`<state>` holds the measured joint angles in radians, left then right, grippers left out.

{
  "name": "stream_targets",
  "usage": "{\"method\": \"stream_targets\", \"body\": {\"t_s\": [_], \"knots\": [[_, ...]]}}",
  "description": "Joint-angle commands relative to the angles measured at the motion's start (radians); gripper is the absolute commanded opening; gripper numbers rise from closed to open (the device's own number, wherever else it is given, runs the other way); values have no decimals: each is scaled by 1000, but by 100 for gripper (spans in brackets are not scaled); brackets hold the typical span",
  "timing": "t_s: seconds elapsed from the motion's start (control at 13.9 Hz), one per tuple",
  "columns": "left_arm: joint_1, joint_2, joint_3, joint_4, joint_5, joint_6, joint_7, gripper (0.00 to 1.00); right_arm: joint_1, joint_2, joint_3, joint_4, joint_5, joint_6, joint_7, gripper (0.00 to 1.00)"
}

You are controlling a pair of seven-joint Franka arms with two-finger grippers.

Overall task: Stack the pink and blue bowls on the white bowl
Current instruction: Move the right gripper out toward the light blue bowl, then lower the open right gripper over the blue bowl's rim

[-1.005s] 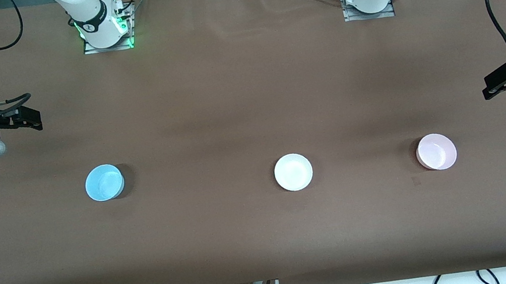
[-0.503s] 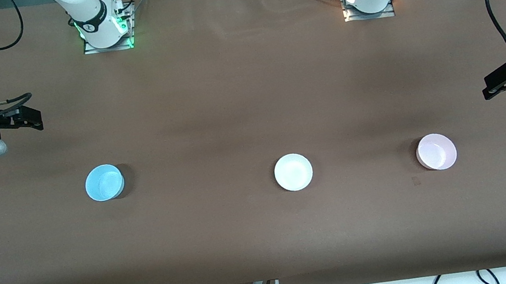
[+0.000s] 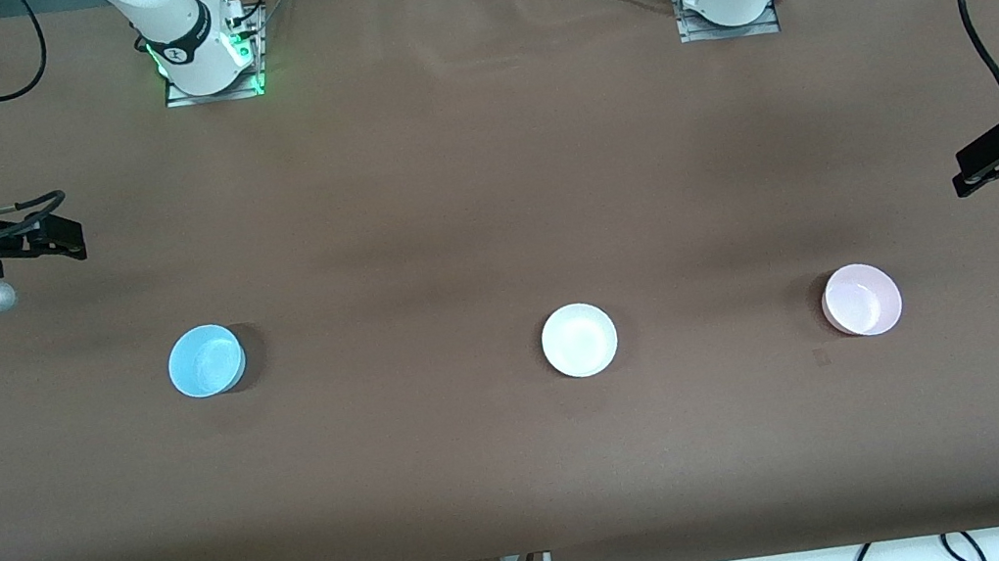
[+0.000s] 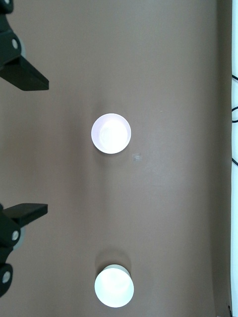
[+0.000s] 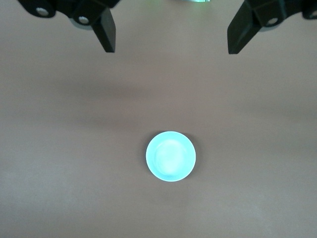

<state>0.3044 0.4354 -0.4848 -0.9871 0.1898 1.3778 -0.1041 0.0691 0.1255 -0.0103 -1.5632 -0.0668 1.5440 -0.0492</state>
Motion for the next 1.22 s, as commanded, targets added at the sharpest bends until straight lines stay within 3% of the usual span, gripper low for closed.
{"method": "stream_targets", "body": {"t_s": [0.0, 1.15], "knots": [[4, -12, 3, 2, -10, -6, 11, 100, -22, 6, 3, 9, -5, -13, -1, 100], [2, -12, 2, 2, -7, -6, 12, 100, -86, 123, 4, -30, 5, 142, -1, 100]]}}
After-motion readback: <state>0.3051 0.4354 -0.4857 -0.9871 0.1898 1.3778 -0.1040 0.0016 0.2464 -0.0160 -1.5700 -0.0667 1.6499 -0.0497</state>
